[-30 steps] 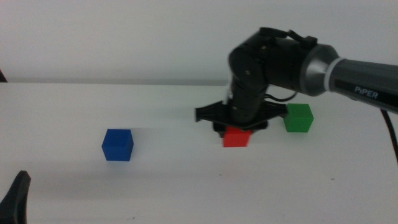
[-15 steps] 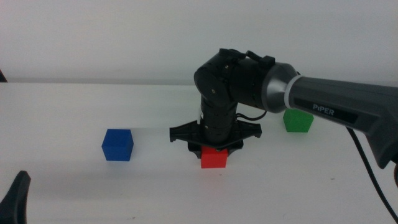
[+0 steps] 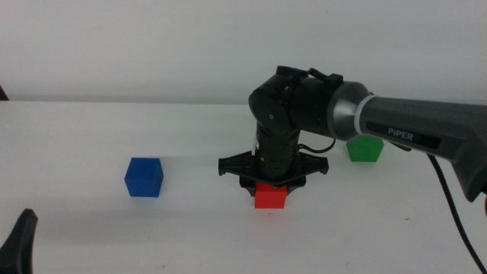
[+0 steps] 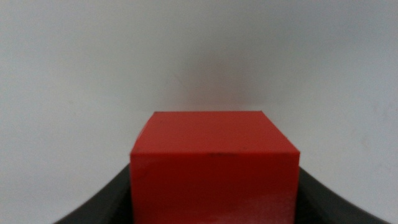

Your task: Stack red cubes first, then green, then blue cubes in a specific spot.

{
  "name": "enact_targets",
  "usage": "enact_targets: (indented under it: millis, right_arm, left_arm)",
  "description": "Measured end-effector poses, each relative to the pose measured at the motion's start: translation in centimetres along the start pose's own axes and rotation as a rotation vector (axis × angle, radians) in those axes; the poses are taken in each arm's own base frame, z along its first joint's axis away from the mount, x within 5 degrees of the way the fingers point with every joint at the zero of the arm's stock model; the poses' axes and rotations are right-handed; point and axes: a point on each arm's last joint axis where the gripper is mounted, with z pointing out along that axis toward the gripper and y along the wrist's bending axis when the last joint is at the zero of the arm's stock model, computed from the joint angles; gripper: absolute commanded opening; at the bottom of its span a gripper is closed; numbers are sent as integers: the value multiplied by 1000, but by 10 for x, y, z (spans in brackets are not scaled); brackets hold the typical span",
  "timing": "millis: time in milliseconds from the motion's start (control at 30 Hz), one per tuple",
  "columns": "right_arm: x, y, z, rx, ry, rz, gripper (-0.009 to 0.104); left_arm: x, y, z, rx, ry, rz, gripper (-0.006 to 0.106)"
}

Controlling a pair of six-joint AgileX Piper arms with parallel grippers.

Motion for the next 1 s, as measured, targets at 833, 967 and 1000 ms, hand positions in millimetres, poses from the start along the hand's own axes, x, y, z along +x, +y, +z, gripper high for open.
enact_targets:
  millis: [833, 967, 1000]
  right_arm:
    - [2, 2, 19, 6, 30, 4, 8]
    - [1, 4, 23, -5, 22, 4, 88]
    - [1, 5, 24, -9, 18, 4, 92]
  left_arm:
    - [0, 0, 0, 0, 0, 0, 91]
    - [0, 0, 0, 0, 0, 0, 91]
    - [0, 0, 0, 0, 0, 0, 91]
